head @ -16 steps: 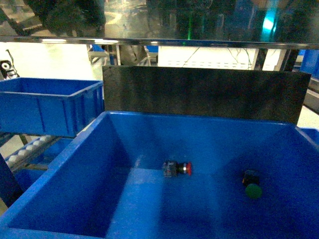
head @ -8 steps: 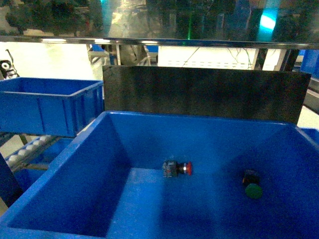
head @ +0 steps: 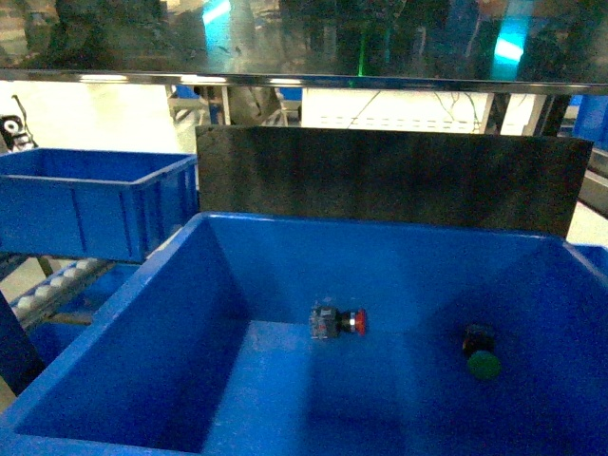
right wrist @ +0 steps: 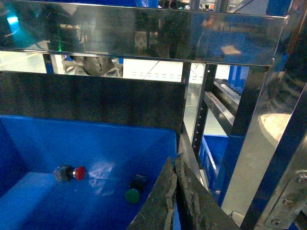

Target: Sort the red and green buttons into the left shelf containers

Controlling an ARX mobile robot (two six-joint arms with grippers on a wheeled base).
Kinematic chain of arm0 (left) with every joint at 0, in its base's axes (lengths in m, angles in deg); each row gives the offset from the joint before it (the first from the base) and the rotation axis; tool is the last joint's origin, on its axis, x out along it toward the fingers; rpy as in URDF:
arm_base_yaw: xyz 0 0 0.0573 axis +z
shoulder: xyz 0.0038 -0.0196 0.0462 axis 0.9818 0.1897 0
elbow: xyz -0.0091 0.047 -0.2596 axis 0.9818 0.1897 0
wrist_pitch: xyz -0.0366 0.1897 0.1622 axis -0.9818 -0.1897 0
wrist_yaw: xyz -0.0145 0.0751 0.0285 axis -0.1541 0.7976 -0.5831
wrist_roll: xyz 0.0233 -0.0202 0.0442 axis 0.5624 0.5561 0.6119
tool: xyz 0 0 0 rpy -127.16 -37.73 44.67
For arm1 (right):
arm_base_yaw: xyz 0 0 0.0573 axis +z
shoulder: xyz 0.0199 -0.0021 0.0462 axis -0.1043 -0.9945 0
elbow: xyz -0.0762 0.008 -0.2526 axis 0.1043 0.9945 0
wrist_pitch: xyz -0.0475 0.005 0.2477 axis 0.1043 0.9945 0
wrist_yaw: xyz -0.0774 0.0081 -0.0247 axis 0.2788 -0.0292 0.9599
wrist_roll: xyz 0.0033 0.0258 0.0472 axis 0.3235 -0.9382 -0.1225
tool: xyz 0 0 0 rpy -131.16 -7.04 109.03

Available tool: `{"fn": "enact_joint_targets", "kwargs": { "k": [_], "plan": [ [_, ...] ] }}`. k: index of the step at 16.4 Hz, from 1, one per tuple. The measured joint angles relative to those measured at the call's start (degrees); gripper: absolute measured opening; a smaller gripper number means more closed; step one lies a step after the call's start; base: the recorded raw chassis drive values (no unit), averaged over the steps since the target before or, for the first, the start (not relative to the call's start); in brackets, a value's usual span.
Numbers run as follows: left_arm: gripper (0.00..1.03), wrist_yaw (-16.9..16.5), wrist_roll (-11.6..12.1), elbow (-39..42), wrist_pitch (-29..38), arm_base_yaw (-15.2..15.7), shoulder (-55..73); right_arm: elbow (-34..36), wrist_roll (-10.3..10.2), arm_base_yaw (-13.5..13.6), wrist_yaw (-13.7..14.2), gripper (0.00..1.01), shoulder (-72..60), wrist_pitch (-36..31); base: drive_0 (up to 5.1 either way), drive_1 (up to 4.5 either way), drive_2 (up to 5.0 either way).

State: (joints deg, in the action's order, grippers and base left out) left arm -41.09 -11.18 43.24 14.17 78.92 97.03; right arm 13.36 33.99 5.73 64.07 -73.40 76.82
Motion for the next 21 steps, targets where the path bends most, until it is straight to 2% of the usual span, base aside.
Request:
{"fn": "enact_joint_targets", "kwargs": {
  "k": [8, 10, 11, 18, 19, 21],
  "plan": [
    [0.02, -0.04, 0.0, 2.6, -4.04, 0.02, -8.0, 0.0, 0.0, 0.0, 0.0, 0.02, 0.0, 0.0, 0.0, 0.0, 0.0],
    [0.02, -0.07, 0.0, 2.58, -14.27, 0.02, -16.33, 0.0, 0.0, 0.02, 0.02, 0.02, 0.0, 0.0, 0.0, 0.0, 0.0],
    [0.02, -0.07, 0.04, 2.38, -12.7, 0.02, -16.87, 0.0, 0.0, 0.02, 0.02, 0.02, 0.0, 0.02, 0.0, 0.0, 0.0],
    [0.02, -0.02, 0.02, 2.58, -13.81, 0.02, -16.9, 0.0, 0.02, 0.24, -0.04, 0.02, 0.0, 0.0, 0.0, 0.0, 0.0],
    [0.07, -0.02, 0.0, 2.58, -13.84, 0.02, -16.9, 0.0, 0.04, 0.24, -0.04, 0.05, 0.0, 0.0, 0.0, 0.0, 0.0],
    [0.37, -0.02, 0.0, 2.58, -13.84, 0.02, -16.9, 0.0, 0.02, 0.24, -0.04, 0.32, 0.0, 0.0, 0.0, 0.0, 0.0]
  ]
}}
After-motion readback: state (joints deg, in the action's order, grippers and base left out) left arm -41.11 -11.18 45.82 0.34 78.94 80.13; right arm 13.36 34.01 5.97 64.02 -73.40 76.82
